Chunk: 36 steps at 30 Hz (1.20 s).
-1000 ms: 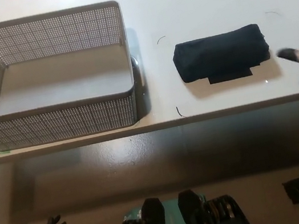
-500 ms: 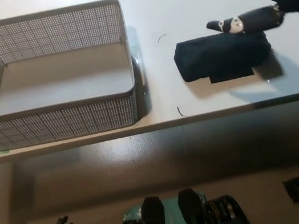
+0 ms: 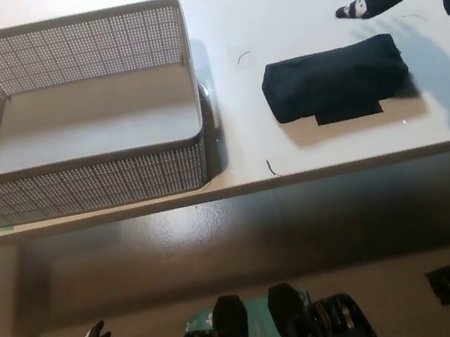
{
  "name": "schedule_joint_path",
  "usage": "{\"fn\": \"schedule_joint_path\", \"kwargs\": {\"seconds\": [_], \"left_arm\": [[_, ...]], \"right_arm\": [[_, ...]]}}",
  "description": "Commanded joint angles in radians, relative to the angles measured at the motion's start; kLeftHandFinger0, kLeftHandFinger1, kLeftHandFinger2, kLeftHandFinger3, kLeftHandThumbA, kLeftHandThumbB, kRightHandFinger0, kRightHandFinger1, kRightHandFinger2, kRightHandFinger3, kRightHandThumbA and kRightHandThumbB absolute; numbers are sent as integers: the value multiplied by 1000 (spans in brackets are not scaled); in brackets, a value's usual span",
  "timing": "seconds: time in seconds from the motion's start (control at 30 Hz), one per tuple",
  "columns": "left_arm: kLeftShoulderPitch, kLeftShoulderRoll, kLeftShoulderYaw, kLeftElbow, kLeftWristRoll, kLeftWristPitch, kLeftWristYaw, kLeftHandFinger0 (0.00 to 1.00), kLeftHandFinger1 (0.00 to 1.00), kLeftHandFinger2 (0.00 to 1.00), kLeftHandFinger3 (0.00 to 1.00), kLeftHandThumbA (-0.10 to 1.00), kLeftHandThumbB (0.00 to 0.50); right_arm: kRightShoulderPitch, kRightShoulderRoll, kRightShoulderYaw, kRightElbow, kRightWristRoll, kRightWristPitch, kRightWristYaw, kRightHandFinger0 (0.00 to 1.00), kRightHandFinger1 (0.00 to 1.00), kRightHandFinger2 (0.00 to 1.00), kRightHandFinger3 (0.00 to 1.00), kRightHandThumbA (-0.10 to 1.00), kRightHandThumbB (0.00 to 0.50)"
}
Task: Use the right hand to pick up the pencil case on the right hand side and put it into a grey container on the left side
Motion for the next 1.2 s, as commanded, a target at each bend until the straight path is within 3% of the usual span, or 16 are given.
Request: {"fn": "schedule_joint_path", "kwargs": {"seconds": [0.0,0.1,0.23,0.4,0.5,0.57,0.77,1.17], "left_arm": [[-12,27,-11,-20,20,-56,6,1000,1000,1000,1000,1000,230],[-20,28,-18,-17,19,-60,0,1000,1000,1000,1000,1000,225],[-24,35,-28,-6,24,-71,-5,1000,1000,1000,1000,1000,270],[-20,36,-34,-15,29,-67,0,1000,1000,1000,1000,1000,267],[-21,39,-38,-14,24,-74,-5,1000,1000,1000,1000,1000,293],[-24,41,-39,-7,20,-90,-8,1000,1000,1000,1000,1000,279],[-25,43,-43,-10,25,-73,-5,1000,1000,1000,1000,1000,308],[-29,45,-45,-5,31,-90,-3,1000,1000,1000,1000,1000,320]], "right_arm": [[-93,-15,6,59,-61,-76,-47,1000,1000,1000,1000,887,500],[-97,-1,2,99,-52,-93,-50,1000,1000,1000,1000,920,500],[-87,25,-7,133,-29,-113,-44,1000,1000,1000,1000,1000,500],[-58,61,-22,139,4,-108,-14,1000,1000,1000,1000,1000,500],[-36,84,-39,131,39,-105,11,1000,1000,1000,1000,1000,500],[-27,98,-51,140,57,-108,15,1000,1000,1000,1000,1000,500],[-11,120,-56,139,50,-95,35,1000,1000,1000,1000,1000,500],[-14,134,-43,171,24,-104,17,1000,1000,1000,1000,1000,500]]}}
